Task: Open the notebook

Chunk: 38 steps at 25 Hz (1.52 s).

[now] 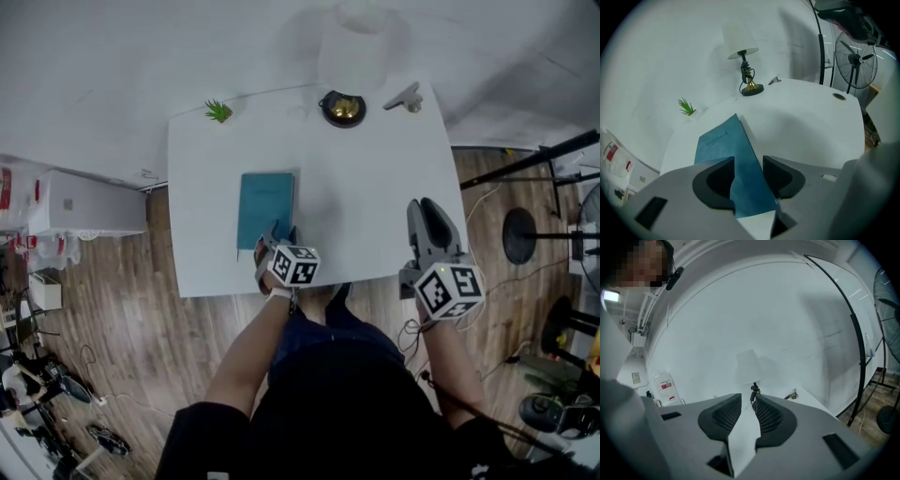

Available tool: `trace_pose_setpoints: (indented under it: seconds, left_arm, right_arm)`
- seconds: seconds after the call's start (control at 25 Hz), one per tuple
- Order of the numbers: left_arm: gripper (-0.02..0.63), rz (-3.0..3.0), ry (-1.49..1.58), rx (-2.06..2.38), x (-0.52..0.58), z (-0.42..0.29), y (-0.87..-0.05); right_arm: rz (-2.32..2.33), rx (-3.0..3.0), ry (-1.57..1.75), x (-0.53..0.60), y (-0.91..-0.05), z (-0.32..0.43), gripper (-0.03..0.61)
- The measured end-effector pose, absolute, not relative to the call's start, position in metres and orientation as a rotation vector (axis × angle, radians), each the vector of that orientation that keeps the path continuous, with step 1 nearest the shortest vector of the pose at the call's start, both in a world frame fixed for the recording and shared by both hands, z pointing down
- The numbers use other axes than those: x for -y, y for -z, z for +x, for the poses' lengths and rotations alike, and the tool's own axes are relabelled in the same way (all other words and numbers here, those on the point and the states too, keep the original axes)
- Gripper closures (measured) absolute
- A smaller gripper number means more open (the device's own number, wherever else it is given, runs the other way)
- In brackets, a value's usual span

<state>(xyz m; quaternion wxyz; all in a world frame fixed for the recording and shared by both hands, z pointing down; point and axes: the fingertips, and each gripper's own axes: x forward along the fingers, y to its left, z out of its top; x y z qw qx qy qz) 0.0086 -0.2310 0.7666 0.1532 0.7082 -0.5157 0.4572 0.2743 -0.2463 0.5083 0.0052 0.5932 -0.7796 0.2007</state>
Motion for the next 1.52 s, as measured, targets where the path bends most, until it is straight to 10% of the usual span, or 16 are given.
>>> trace_pose_setpoints:
  seconds: [0.72, 1.52]
  left_arm:
    - [0.583, 1.98, -1.27, 1.539, 0.223, -0.007, -0.751]
    - [0.6, 2.129, -0.876, 1.421, 0.233, -0.074, -0.658]
  right_arm:
    - [1.683, 2.599, -0.612, 0.253, -0.493, 0.242, 0.543]
    - [1.678, 2.629, -0.652, 0.251, -0.48, 0.185, 0.572]
